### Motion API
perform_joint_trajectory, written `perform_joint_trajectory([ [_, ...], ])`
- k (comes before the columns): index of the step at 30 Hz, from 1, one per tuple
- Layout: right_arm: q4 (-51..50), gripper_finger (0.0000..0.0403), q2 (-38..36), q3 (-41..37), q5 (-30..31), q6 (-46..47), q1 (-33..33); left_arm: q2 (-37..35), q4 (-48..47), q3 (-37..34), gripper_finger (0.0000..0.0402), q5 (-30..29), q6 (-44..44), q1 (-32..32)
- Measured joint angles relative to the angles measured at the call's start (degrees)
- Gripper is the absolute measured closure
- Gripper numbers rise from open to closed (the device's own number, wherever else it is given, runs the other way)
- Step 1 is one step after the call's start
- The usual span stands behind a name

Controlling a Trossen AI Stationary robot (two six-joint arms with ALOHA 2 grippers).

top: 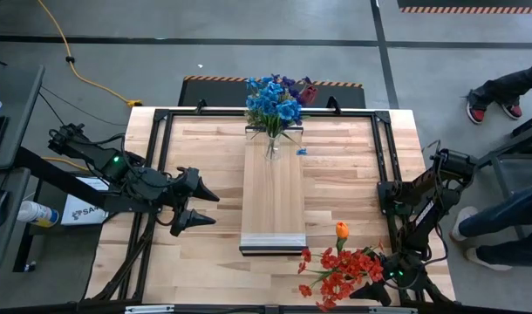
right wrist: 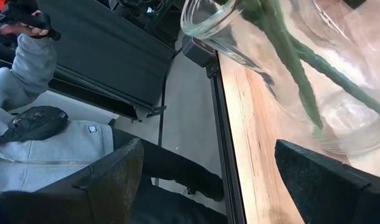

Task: Pick and place flowers into a vace then onto a shelf
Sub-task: Put the transparent vase on the shelf

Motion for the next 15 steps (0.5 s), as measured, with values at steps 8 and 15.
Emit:
perform_joint_trajectory([
  [8, 0.8, 0.0054, 0.0, 0.0, -0.1, 0.0, 0.0, 0.0, 0.0, 0.0, 0.0032, 0.0, 0.0, 0.0],
  [15, 1.2, 0.0054, 0.0, 0.0, 0.1, -0.5, 0.0, 0.0, 0.0, 0.0, 0.0032, 0.0, 0.0, 0.0],
])
